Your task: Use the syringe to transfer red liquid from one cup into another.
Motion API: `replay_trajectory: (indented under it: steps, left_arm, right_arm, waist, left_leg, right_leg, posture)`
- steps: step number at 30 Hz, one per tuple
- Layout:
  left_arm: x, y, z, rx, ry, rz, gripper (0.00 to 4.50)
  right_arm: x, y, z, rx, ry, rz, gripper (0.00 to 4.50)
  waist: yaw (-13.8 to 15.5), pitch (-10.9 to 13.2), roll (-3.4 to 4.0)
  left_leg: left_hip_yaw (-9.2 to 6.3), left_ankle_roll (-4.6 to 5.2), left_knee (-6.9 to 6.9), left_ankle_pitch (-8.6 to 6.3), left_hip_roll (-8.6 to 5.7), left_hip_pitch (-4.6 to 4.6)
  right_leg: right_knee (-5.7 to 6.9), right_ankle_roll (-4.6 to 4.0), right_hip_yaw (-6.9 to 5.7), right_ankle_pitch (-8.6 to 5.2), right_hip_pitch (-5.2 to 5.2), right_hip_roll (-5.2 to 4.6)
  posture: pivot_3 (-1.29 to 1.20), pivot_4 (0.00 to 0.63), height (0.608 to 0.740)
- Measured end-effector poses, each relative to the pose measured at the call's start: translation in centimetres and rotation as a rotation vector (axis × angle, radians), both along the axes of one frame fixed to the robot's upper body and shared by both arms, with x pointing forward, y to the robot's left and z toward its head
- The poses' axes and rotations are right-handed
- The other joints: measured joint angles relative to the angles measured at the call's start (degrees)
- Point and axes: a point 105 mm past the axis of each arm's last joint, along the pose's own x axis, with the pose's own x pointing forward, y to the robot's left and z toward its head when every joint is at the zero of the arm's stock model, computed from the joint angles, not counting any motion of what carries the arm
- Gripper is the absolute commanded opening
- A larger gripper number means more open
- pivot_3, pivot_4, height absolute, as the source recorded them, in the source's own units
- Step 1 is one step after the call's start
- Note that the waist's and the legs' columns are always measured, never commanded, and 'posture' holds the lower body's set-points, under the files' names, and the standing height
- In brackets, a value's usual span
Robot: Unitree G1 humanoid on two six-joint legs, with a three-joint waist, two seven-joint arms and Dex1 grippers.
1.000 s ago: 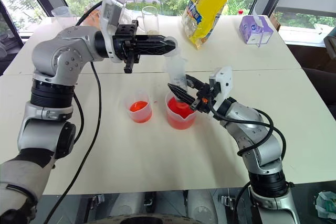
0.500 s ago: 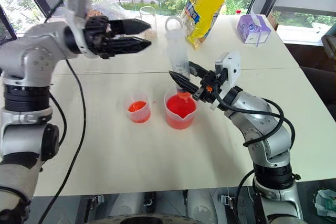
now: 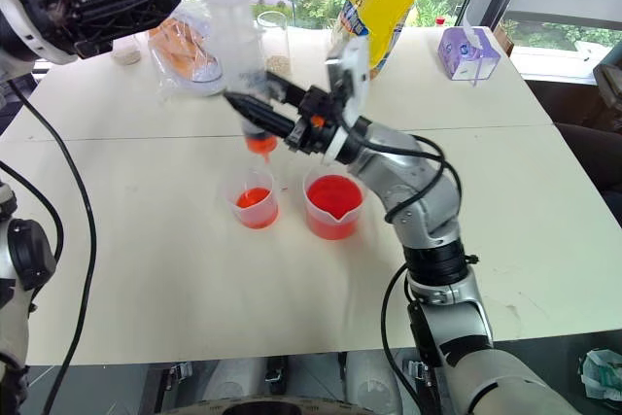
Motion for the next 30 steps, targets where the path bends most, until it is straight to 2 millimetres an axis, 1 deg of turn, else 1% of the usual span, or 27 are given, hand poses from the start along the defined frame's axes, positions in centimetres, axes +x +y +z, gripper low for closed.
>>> replay_trajectory:
  steps: [4,6,8,17,23,24,25,29,30]
  left_arm:
    - [-0.3,-0.4,-1.1,0.025,0.024,-0.016,3.15]
    - [-0.4,-0.7,-1.4,0.039,0.034,-0.023,3.15]
    - [-0.6,-1.1,-1.6,0.056,0.03,-0.033,3.15]
    - [-0.4,-2.5,-3.0,0.118,0.058,-0.081,3.15]
    - [-0.6,-2.4,-3.3,0.13,0.067,-0.099,3.15]
    - [-0.6,-2.3,-3.5,0.132,0.077,-0.1,2.64]
    - [-0.6,-2.3,-3.7,0.132,0.085,-0.101,2.35]
    - [-0.8,-2.1,-4.1,0.137,0.105,-0.107,0.29]
    - [-0.8,-2.1,-4.1,0.138,0.11,-0.111,0.05]
  right_arm:
    - [0.5,1.3,-2.2,-0.036,0.019,0.023,1.43]
    - [0.4,1.6,-3.4,-0.063,0.027,0.036,1.43]
    - [0.3,1.8,-4.0,-0.081,0.026,0.047,1.43]
    - [0.1,1.9,-4.5,-0.098,0.02,0.054,1.43]
    - [0.0,2.1,-4.5,-0.093,0.02,0.059,1.43]
    - [0.0,2.1,-4.5,-0.093,0.02,0.059,1.43]
    - [0.1,2.1,-4.5,-0.095,0.02,0.058,1.43]
    - [0.0,2.2,-4.5,-0.094,0.02,0.058,1.43]
    - [0.1,2.2,-4.5,-0.094,0.017,0.055,1.43]
  waist:
    - [0.0,0.0,0.0]
    - [0.0,0.0,0.0]
    - [-0.01,0.0,0.0]
    - [-0.04,0.0,0.0]
    - [-0.11,0.0,0.0]
    - [-0.11,0.0,0.0]
    - [-0.11,0.0,0.0]
    - [-0.09,0.0,0.0]
    - [-0.06,0.0,0.0]
  left_leg:
    - [-0.03,-0.01,0.0,0.0,0.02,0.0]
    - [-0.03,-0.01,0.0,0.01,0.02,0.0]
    - [-0.02,-0.02,0.0,0.01,0.02,0.0]
    - [-0.02,-0.06,0.0,0.03,0.0,0.03]
    - [-0.02,-0.06,0.0,0.03,0.0,0.02]
    - [-0.02,-0.06,0.0,0.03,0.01,0.03]
    - [-0.02,-0.06,0.0,0.03,0.02,0.02]
    - [-0.02,-0.06,0.0,0.03,0.02,0.02]
    - [-0.02,-0.06,0.0,0.03,0.02,0.02]
  right_leg:
    - [0.01,0.0,-0.02,0.0,-0.01,0.03]
    - [0.02,0.0,-0.02,0.0,-0.02,0.03]
    - [0.02,0.0,-0.02,0.0,-0.02,0.03]
    - [0.09,0.0,-0.01,0.0,-0.03,0.06]
    - [0.09,-0.01,-0.01,0.0,-0.04,0.06]
    - [0.09,0.0,-0.01,0.0,-0.04,0.06]
    - [0.09,-0.01,-0.01,0.0,-0.04,0.06]
    - [0.09,-0.01,-0.01,0.0,-0.04,0.05]
    - [0.08,-0.01,-0.01,0.0,-0.04,0.05]
  posture:
    - [0.0,0.15,0.74]
    - [0.0,0.15,0.74]
    - [0.0,0.15,0.74]
    - [0.0,0.15,0.74]
    - [0.0,0.15,0.74]
    - [0.0,0.15,0.74]
    - [0.0,0.15,0.74]
    - [0.0,0.15,0.74]
    - [0.0,0.15,0.74]
